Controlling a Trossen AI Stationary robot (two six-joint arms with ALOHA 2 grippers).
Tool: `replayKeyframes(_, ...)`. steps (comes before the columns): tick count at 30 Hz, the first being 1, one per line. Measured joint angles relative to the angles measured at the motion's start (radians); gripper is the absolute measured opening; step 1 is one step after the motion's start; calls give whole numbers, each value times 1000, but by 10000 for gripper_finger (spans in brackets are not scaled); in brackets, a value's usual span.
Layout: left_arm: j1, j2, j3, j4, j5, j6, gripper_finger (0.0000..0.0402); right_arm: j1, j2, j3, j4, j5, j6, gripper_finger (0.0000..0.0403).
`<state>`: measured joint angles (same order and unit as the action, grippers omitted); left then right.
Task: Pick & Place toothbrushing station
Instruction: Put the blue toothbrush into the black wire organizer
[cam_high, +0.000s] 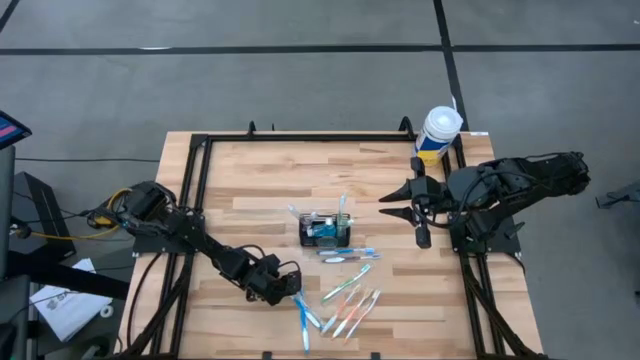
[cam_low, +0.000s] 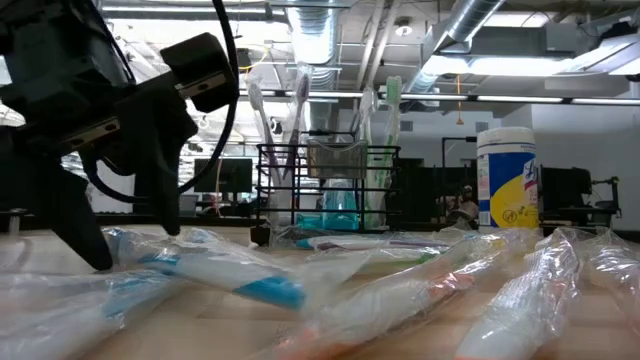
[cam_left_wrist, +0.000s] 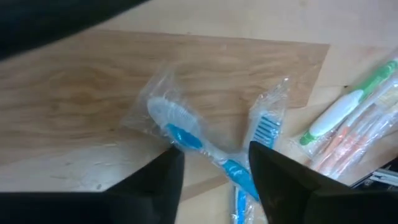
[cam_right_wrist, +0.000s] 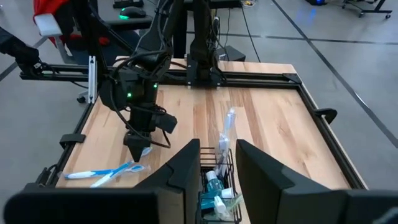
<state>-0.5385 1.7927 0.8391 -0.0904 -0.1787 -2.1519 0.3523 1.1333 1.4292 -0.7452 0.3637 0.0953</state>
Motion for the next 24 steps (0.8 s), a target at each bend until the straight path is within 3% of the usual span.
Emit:
replayKeyframes(7,0,8,-3,-1,-43,87,18,-28,0,0,-6,0,-38,93)
replayKeyframes(16,4,-20,-9,70,-258,137,1,-94,0,0,-2,-3,-86,93)
replayKeyframes(22,5,-148,-5,92,-408,258,0,-122,0,0,19,-27,-133,93)
replayKeyframes(24,1,-216,-5,99,-507,324,0,-133,0,0,41,-27,-150,93)
